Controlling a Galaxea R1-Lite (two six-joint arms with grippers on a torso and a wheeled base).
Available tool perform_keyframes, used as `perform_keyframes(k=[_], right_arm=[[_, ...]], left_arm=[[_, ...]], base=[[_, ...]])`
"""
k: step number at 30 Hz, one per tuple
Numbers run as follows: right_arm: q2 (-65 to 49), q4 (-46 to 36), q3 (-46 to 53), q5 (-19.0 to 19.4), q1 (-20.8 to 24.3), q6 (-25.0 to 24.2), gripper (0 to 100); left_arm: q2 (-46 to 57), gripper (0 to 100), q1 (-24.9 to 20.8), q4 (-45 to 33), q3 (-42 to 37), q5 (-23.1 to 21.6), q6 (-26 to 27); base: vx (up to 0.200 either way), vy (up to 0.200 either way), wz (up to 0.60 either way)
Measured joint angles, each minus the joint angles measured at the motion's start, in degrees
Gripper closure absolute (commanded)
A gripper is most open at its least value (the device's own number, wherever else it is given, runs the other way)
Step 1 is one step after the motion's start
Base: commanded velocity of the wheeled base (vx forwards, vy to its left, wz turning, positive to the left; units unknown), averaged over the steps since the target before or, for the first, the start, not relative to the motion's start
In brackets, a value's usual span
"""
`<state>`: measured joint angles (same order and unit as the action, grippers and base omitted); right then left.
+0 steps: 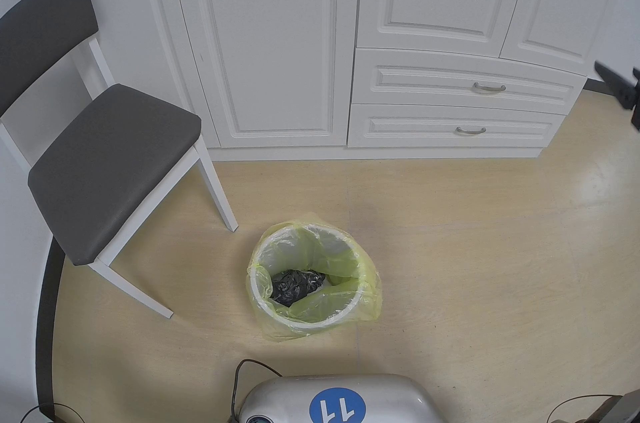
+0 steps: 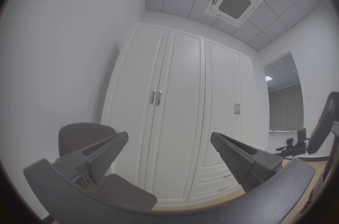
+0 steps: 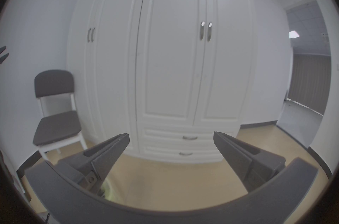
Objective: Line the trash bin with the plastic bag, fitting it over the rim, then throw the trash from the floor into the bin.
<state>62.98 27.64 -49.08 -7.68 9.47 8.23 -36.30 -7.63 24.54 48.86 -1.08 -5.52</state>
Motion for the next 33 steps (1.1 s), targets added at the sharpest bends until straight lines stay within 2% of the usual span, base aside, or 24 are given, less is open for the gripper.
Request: perform_keyframes(k=[8,14,18,23,28,33], right_arm=[[-2.89,-10.31,-20.89,-0.34,-4.24,0.41,0],[-4.27,-14.12,-29.85,-2.33,-5.64,-0.29,0],[-8.59,-19.08,-29.48,-3.51,-5.9,-2.73,0],[-18.43,-27.1,-24.34,-3.45,-5.84,-4.73,0],[-30.82,-31.73,-17.15,-0.01,-6.06,-5.78,0],[-42.09,-34.26,-12.25,2.65,-6.41,-8.23,0]], left_arm=[[-3.9,0,2.95,-9.16,12.41,0.99,6.1],[-5.69,0,3.95,-14.38,18.33,4.53,11.57],[-4.33,0,4.11,-15.9,17.26,5.64,12.36],[-1.15,0,4.79,-16.55,13.63,6.06,12.58],[2.54,0,6.07,-16.88,10.87,6.14,12.61],[6.95,0,9.61,-17.1,7.53,4.78,12.58]], base=[[0.0,0.0,0.0],[0.0,0.0,0.0],[0.0,0.0,0.0],[0.0,0.0,0.0],[0.0,0.0,0.0],[0.0,0.0,0.0]])
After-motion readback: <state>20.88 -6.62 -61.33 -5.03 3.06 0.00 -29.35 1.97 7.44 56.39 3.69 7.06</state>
